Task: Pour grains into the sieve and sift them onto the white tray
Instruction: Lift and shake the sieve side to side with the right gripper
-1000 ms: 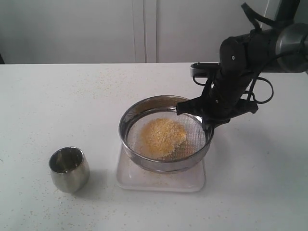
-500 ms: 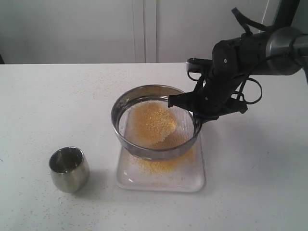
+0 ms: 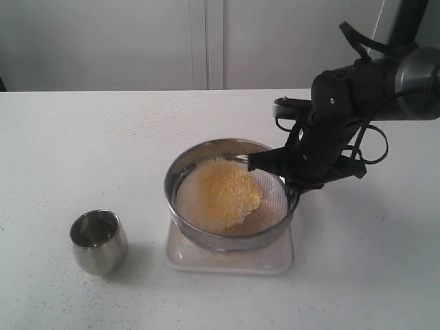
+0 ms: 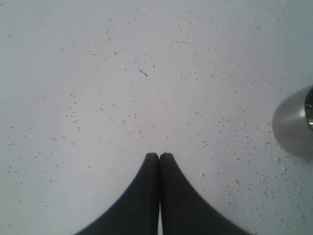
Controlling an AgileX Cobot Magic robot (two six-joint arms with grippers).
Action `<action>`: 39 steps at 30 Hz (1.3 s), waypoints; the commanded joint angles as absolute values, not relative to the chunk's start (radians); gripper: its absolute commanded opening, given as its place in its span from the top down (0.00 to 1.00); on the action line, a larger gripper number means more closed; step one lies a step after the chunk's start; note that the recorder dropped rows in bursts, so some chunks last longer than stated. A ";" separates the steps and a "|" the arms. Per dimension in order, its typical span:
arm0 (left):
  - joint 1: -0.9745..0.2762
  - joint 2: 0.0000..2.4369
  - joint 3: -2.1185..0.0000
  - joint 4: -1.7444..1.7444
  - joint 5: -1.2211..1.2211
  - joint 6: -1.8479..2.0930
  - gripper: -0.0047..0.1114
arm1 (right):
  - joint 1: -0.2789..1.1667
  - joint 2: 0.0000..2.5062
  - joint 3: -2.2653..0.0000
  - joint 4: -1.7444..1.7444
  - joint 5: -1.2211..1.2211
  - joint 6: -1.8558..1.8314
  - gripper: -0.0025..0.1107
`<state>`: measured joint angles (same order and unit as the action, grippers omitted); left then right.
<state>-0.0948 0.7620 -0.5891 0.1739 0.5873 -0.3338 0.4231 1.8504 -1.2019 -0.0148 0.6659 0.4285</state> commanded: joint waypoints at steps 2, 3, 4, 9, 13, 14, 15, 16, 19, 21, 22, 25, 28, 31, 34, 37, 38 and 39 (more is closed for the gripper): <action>-0.092 0.753 -0.593 0.169 0.599 -0.336 0.96 | 0.438 1.813 -1.156 -0.022 0.531 0.429 0.98; -0.092 0.753 -0.593 0.169 0.599 -0.336 0.96 | 0.438 1.822 -1.156 -0.022 0.490 0.452 0.98; -0.092 0.753 -0.593 0.169 0.599 -0.336 0.96 | 0.438 1.830 -1.156 -0.020 0.453 0.469 0.98; -0.092 0.753 -0.593 0.169 0.599 -0.336 0.96 | 0.446 1.837 -1.163 0.000 0.563 0.509 0.98; -0.092 0.753 -0.593 0.169 0.599 -0.336 0.96 | 0.458 1.819 -1.147 0.000 0.601 0.446 0.98; -0.092 0.753 -0.593 0.169 0.599 -0.336 0.96 | 0.458 1.817 -1.147 0.000 0.572 0.446 0.98; -0.092 0.753 -0.593 0.169 0.599 -0.336 0.96 | 0.458 1.817 -1.147 0.000 0.529 0.446 0.98; -0.092 0.753 -0.593 0.169 0.599 -0.336 0.96 | 0.457 1.819 -1.147 0.000 0.491 0.446 0.98; -0.092 0.753 -0.593 0.169 0.599 -0.336 0.96 | 0.447 1.832 -1.169 0.000 0.428 0.473 0.98; -0.092 0.753 -0.593 0.169 0.599 -0.336 0.96 | 0.444 1.834 -1.194 0.000 0.497 0.487 0.98; -0.092 0.753 -0.593 0.169 0.599 -0.336 0.96 | 0.444 1.832 -1.202 0.000 0.540 0.483 0.98; -0.092 0.753 -0.593 0.169 0.599 -0.336 0.96 | 0.460 1.806 -1.188 0.000 0.648 0.404 0.98; -0.092 0.753 -0.593 0.169 0.599 -0.336 0.96 | 0.464 1.788 -1.175 0.000 0.599 0.397 0.98; -0.092 0.753 -0.593 0.169 0.599 -0.336 0.96 | 0.451 1.804 -1.187 -0.027 0.424 0.455 0.98; -0.092 0.753 -0.593 0.169 0.599 -0.336 0.96 | 0.433 1.827 -1.237 -0.027 0.512 0.551 0.98; -0.092 0.753 -0.593 0.169 0.599 -0.336 0.96 | 0.439 1.807 -1.244 -0.029 0.705 0.416 0.98; -0.092 0.753 -0.593 0.169 0.599 -0.336 0.96 | 0.444 1.797 -1.236 -0.029 0.732 0.388 0.98; -0.092 0.753 -0.593 0.169 0.599 -0.336 0.96 | 0.447 1.784 -1.228 -0.031 0.731 0.381 0.98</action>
